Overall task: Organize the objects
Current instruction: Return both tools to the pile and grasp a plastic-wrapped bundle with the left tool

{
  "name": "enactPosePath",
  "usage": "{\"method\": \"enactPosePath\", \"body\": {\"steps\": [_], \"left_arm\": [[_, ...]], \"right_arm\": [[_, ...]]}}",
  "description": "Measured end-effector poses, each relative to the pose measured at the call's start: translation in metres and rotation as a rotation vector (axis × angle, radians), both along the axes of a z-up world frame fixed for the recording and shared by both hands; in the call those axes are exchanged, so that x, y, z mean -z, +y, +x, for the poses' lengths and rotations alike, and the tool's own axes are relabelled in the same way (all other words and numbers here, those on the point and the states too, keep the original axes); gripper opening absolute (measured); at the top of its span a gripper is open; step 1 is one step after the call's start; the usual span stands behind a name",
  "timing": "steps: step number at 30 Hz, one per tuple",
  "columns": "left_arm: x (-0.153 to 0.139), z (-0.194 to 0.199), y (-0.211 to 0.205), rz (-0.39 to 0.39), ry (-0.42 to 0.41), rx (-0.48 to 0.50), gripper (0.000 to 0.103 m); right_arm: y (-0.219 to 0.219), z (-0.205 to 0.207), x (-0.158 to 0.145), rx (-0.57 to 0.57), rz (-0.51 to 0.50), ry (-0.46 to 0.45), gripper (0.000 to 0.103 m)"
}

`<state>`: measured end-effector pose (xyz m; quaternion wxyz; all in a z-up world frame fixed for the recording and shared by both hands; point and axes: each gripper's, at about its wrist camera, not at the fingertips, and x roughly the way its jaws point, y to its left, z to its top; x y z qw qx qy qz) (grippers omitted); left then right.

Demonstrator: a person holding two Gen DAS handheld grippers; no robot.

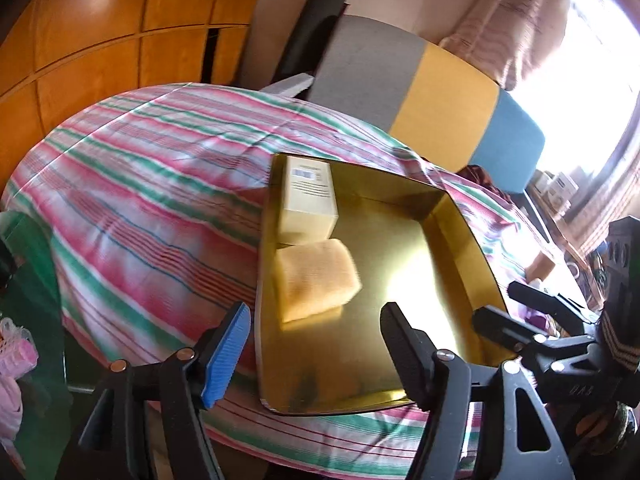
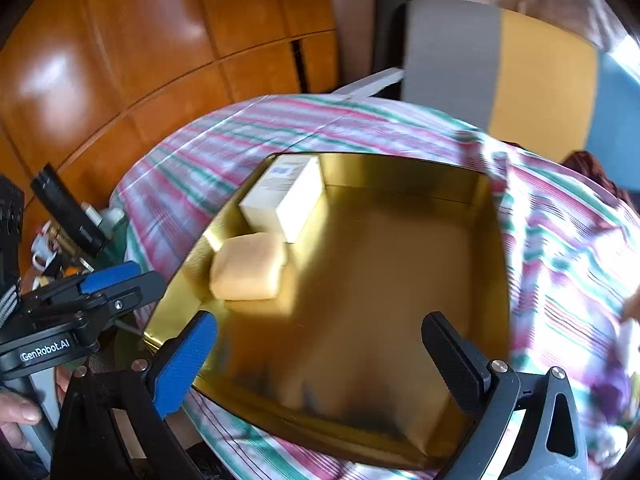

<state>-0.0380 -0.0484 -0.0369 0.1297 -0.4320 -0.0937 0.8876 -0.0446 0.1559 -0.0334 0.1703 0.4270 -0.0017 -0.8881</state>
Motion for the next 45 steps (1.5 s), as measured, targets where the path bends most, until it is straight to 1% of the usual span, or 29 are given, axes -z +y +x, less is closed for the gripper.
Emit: {"method": "enactPosePath", "body": {"steps": [4,6,10,17,20,23,25,26,27,28,31,35,38,41,45], "left_arm": [[-0.005,-0.001,0.024,-0.036,-0.003,0.055,0.068],[-0.007,0.001,0.036,-0.034,-0.006,0.084,0.068],[-0.015,0.004,0.070,-0.049,0.014,0.173,0.068],[-0.024,0.020,0.158,-0.092,0.052,0.425,0.068],[-0.026,0.031,0.204,-0.101,0.080,0.563,0.068],[-0.024,0.041,0.247,-0.106,0.092,0.681,0.068],[-0.021,0.048,0.271,-0.119,0.104,0.745,0.066],[-0.019,0.051,0.285,-0.127,0.109,0.787,0.066],[-0.017,0.054,0.297,-0.136,0.114,0.825,0.065],[-0.014,0.058,0.313,-0.150,0.122,0.871,0.064],[-0.008,0.068,0.344,-0.184,0.148,0.963,0.064],[0.003,0.081,0.387,-0.232,0.171,1.095,0.064],[0.015,0.088,0.416,-0.286,0.184,1.166,0.064],[0.023,0.089,0.438,-0.318,0.189,1.213,0.064],[0.035,0.085,0.461,-0.355,0.170,1.243,0.064]], "right_arm": [[0.039,0.015,-0.007,0.082,-0.012,0.023,0.103],[0.063,0.023,-0.009,0.130,-0.011,0.029,0.103],[0.123,0.042,-0.011,0.255,-0.011,0.028,0.103],[0.261,0.098,-0.026,0.578,0.004,0.042,0.103],[0.318,0.126,-0.030,0.744,-0.001,0.046,0.103],[0.362,0.146,-0.027,0.882,-0.025,0.028,0.103],[0.381,0.157,-0.021,0.941,-0.044,0.024,0.103],[0.391,0.163,-0.017,0.970,-0.072,0.011,0.103],[0.401,0.169,-0.013,0.984,-0.138,-0.002,0.103],[0.409,0.173,-0.010,0.986,-0.211,0.007,0.103],[0.419,0.186,-0.007,0.999,-0.336,0.047,0.103],[0.432,0.197,0.001,1.007,-0.496,0.071,0.103],[0.435,0.202,0.004,1.011,-0.555,0.084,0.103],[0.432,0.200,0.005,0.996,-0.582,0.088,0.103],[0.433,0.199,0.009,0.979,-0.622,0.082,0.103]]}}
